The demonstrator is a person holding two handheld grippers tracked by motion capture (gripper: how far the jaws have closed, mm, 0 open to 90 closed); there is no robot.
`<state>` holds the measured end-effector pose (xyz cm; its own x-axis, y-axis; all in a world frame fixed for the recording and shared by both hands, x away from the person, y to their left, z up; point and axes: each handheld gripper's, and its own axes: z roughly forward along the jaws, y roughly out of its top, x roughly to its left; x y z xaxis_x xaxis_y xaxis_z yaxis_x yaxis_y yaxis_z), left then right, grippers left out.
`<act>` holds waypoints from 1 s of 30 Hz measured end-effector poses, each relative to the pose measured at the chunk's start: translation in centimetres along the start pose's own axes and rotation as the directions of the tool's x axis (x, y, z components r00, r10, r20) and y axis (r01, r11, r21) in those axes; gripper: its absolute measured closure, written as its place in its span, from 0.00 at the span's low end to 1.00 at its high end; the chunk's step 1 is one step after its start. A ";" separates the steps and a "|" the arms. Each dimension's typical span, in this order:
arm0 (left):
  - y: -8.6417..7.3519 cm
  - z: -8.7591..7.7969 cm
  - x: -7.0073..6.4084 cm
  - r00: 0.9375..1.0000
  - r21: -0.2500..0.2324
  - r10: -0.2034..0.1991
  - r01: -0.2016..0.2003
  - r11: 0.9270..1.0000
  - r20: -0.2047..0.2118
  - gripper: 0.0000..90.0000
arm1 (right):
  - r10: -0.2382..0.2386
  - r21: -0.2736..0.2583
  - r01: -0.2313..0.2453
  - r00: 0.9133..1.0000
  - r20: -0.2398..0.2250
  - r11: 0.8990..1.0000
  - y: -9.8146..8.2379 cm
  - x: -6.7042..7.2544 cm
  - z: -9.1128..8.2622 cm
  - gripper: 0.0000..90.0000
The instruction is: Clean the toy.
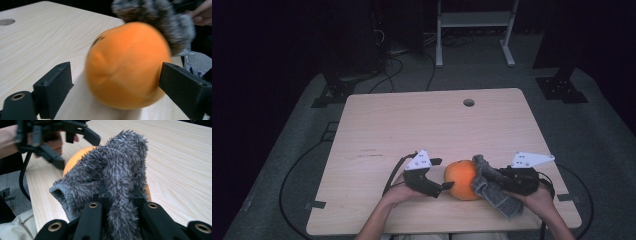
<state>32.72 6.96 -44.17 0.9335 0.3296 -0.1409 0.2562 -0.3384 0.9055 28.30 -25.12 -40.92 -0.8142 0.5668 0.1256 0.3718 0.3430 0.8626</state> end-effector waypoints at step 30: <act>1.6 -2.1 -1.5 0.981 -0.029 -0.164 0.162 0.986 -0.099 0.36 | 0.138 0.043 -0.139 0.990 0.010 0.989 -1.0 -1.3 4.2 0.85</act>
<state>31.19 7.76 -41.71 0.8494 0.4665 -0.2469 0.3962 -0.2545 0.8822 30.83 -23.00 -44.01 -0.7504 0.6165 0.2385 0.4999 0.2932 0.8149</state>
